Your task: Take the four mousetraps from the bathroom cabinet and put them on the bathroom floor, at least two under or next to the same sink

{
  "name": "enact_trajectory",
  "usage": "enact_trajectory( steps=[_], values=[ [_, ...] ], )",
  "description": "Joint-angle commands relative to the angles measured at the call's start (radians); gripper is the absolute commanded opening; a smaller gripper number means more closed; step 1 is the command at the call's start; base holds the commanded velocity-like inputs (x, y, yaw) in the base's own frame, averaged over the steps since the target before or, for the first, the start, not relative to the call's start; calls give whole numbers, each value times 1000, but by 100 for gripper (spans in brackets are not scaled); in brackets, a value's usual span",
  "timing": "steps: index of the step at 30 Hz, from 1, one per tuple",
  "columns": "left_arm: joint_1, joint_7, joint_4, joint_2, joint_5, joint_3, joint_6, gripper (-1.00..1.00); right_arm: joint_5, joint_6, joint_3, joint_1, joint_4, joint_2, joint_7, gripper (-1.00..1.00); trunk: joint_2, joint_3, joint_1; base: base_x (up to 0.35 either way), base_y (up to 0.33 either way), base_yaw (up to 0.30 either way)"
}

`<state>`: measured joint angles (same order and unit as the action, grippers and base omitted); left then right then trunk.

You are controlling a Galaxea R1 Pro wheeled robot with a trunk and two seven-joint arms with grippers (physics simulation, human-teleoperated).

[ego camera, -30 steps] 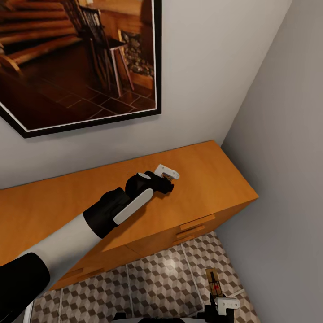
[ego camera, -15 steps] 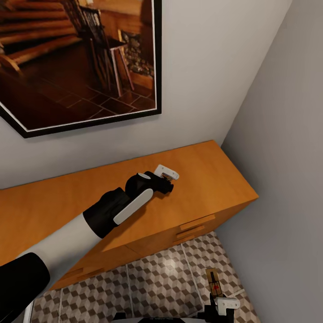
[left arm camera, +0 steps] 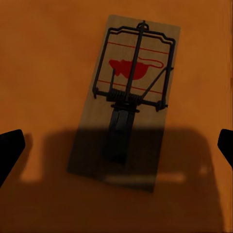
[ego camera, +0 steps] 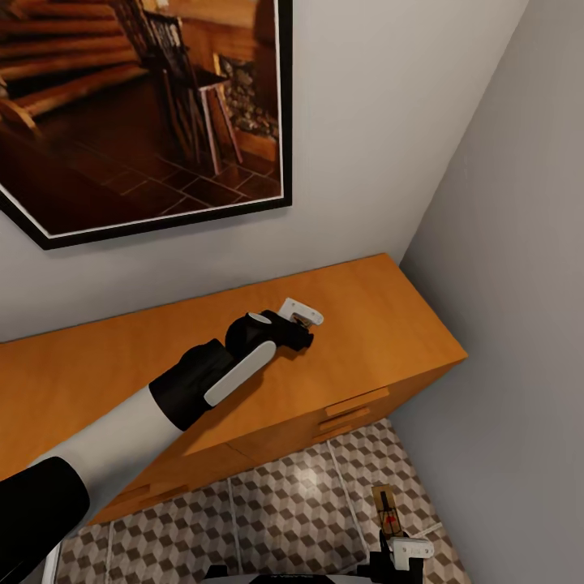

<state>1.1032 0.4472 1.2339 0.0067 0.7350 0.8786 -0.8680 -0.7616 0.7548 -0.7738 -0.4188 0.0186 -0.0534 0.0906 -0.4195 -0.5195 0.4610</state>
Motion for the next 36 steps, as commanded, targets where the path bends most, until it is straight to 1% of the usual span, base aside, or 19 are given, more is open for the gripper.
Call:
enact_trajectory(
  steps=[1, 4, 10, 36],
  values=[
    [1, 4, 1, 1, 10, 2, -1, 100, -1, 1, -9, 0, 0, 0, 9, -100, -2, -1, 0, 0, 0, 0],
    [2, -18, 0, 2, 9, 2, 0, 100, -1, 1, -9, 0, 0, 0, 9, -100, -2, -1, 0, 0, 0, 0],
    [2, -29, -2, 4, 9, 2, 0, 100, -2, 1, -9, 0, 0, 0, 9, -100, -2, -1, 0, 0, 0, 0],
    [2, -33, -19, 4, 9, 2, 1, 100, -1, 1, -9, 0, 0, 0, 9, -100, -2, -1, 0, 0, 0, 0]
  ],
)
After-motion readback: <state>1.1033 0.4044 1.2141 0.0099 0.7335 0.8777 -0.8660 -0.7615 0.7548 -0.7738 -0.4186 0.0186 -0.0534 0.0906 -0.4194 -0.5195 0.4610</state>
